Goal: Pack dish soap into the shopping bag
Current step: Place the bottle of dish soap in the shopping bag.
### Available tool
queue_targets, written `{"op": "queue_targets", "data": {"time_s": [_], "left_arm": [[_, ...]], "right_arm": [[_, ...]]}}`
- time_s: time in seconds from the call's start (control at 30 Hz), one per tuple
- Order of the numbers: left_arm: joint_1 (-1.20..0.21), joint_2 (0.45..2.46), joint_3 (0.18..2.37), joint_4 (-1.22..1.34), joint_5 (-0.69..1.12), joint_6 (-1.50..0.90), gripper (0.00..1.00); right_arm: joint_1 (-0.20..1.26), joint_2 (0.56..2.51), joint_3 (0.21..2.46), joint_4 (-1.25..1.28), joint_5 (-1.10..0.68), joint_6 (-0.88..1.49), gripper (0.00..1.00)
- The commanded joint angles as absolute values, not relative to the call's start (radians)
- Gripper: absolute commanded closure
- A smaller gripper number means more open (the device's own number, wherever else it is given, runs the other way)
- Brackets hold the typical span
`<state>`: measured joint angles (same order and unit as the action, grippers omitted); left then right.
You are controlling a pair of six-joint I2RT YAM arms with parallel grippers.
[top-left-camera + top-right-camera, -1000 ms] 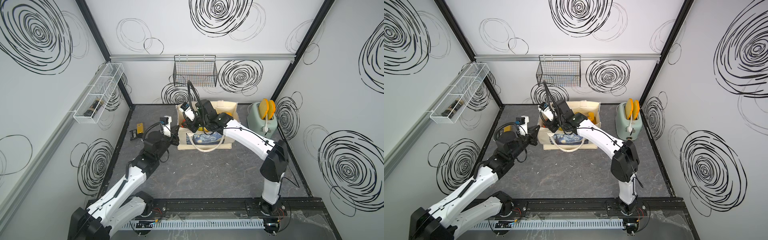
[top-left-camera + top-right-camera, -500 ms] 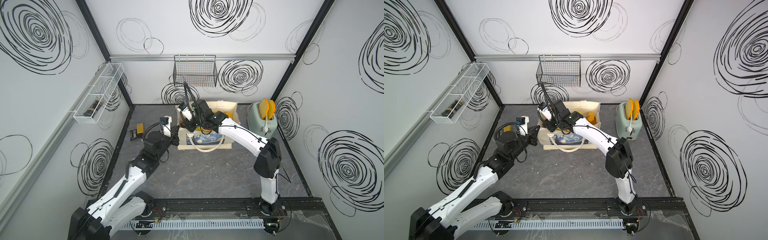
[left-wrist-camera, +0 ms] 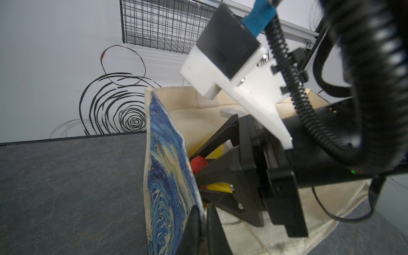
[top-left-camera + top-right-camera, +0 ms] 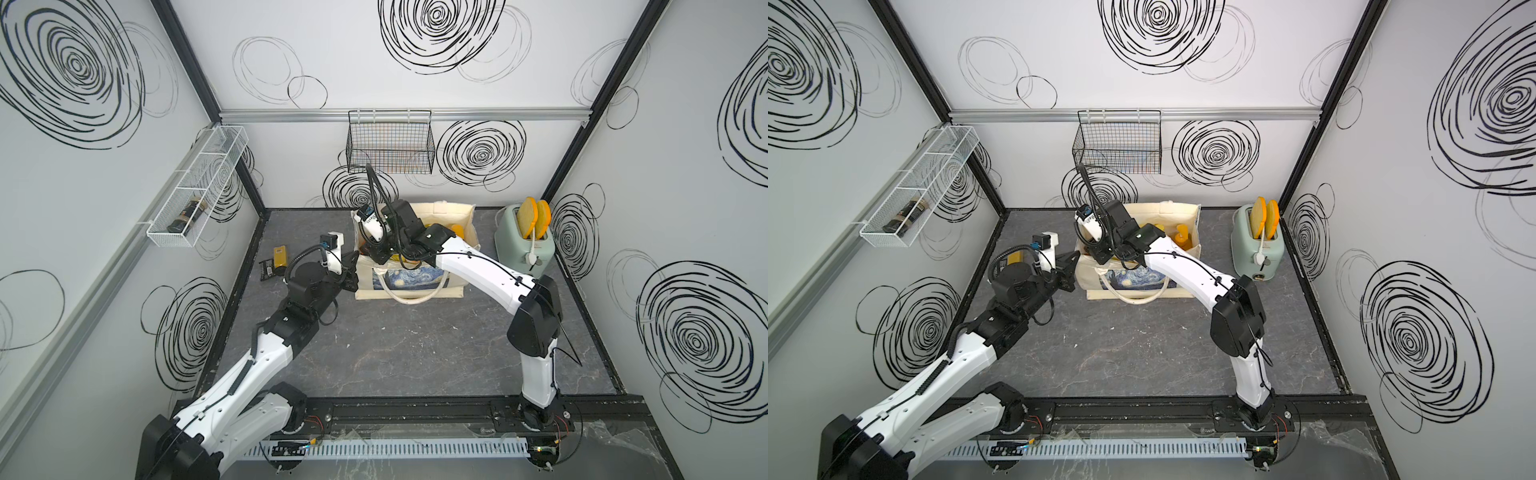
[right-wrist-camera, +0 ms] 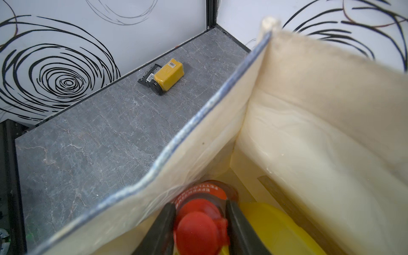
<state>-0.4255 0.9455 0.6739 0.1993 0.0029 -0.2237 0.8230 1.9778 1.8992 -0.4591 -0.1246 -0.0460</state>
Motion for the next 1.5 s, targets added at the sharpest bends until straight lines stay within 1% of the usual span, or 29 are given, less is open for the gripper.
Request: {"op": "queue_targets", "data": {"time_s": [0.0,0.17,0.23,0.37,0.4,0.43,0.57,0.63,0.67,0.73,0.87,0.97,1.07,1.2,1.37,1.47], "left_arm": [[-0.428,0.915,0.672,0.305,0.016,-0.207,1.0],[-0.428,0.91,0.666,0.299,0.012,-0.201,1.0],[-0.427,0.909,0.661,0.295,0.009,-0.199,1.0],[-0.427,0.899,0.651,0.283,0.006,-0.19,1.0],[-0.427,0.897,0.649,0.281,0.002,-0.189,0.98],[-0.427,0.893,0.649,0.28,-0.002,-0.186,0.9],[-0.429,0.873,0.649,0.274,-0.03,-0.199,0.44],[-0.428,0.865,0.656,0.273,-0.046,-0.22,0.29],[-0.427,0.863,0.665,0.274,-0.053,-0.229,0.27],[-0.426,0.878,0.705,0.259,-0.044,-0.243,0.27],[-0.427,0.935,0.85,0.202,-0.028,-0.261,0.27],[-0.427,0.99,0.961,0.187,-0.053,-0.265,0.27],[-0.417,1.078,1.089,0.148,-0.064,-0.234,0.26],[-0.383,1.16,1.159,0.152,-0.045,-0.209,0.26],[-0.351,1.162,1.083,0.181,-0.041,-0.206,0.28],[-0.335,1.177,1.049,0.171,-0.018,-0.209,0.29]], "right_arm": [[0.825,1.911,1.918,-0.401,-0.106,-0.032,0.49],[0.838,1.83,1.867,-0.358,-0.097,-0.018,0.35],[0.848,1.787,1.847,-0.346,-0.091,-0.012,0.32],[0.851,1.686,1.822,-0.352,-0.08,0.005,0.31],[0.851,1.66,1.818,-0.356,-0.071,0.01,0.31],[0.849,1.631,1.818,-0.367,-0.055,0.014,0.3],[0.805,1.496,1.77,-0.398,-0.006,0.074,0.29],[0.754,1.417,1.71,-0.401,-0.013,0.123,0.28],[0.722,1.369,1.666,-0.395,-0.018,0.148,0.28],[0.658,1.283,1.578,-0.383,-0.03,0.183,0.27],[0.538,1.144,1.429,-0.363,-0.024,0.194,0.27],[0.442,1.099,1.368,-0.351,-0.062,0.194,0.31],[0.37,1.118,1.37,-0.356,-0.091,0.175,0.32],[0.306,1.166,1.399,-0.373,-0.109,0.155,0.32],[0.273,1.22,1.409,-0.388,-0.136,0.145,0.3],[0.273,1.266,1.418,-0.403,-0.162,0.148,0.32]]}}
